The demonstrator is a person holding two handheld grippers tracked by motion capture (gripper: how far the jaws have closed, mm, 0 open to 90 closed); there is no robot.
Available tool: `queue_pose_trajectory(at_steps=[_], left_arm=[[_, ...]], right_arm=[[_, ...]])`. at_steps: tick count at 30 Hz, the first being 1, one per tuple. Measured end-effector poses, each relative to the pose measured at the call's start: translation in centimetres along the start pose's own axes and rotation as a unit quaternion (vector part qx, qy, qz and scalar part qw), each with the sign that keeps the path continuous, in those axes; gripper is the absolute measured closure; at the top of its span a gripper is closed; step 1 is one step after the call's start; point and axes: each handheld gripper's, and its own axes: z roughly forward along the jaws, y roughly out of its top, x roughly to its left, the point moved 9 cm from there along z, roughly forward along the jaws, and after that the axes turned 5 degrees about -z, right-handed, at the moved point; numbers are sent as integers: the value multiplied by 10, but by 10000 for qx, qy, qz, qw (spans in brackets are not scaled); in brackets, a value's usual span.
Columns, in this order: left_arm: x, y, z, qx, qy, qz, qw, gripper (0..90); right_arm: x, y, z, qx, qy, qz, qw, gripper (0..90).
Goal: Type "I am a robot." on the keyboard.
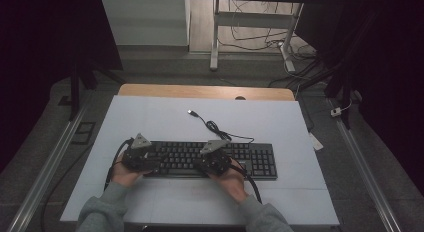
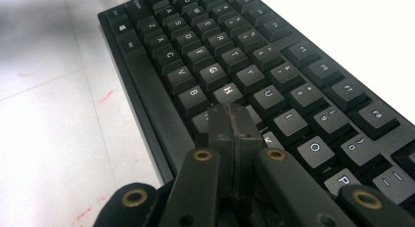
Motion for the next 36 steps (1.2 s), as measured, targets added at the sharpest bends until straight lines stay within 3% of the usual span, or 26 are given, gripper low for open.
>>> queue_pose_trajectory(at_steps=[13, 20, 27, 31, 36], left_arm=[[0, 0, 0, 8, 12, 25, 10000, 407], [0, 0, 0, -7, 8, 12, 10000, 407], [-1, 0, -1, -12, -4, 17, 10000, 406], [-3, 3, -3, -94, -118, -40, 9999, 404], [-3, 2, -3, -92, -107, -52, 9999, 404]], right_arm=[[1, -1, 2, 92, -53, -63, 9999, 897], [-6, 4, -11, -193, -176, 65, 9996, 896], [-14, -3, -24, -306, -259, 175, 9990, 895], [-18, -11, -35, -333, -325, 190, 9987, 802], [-27, -22, -56, -437, -554, 237, 9972, 674]])
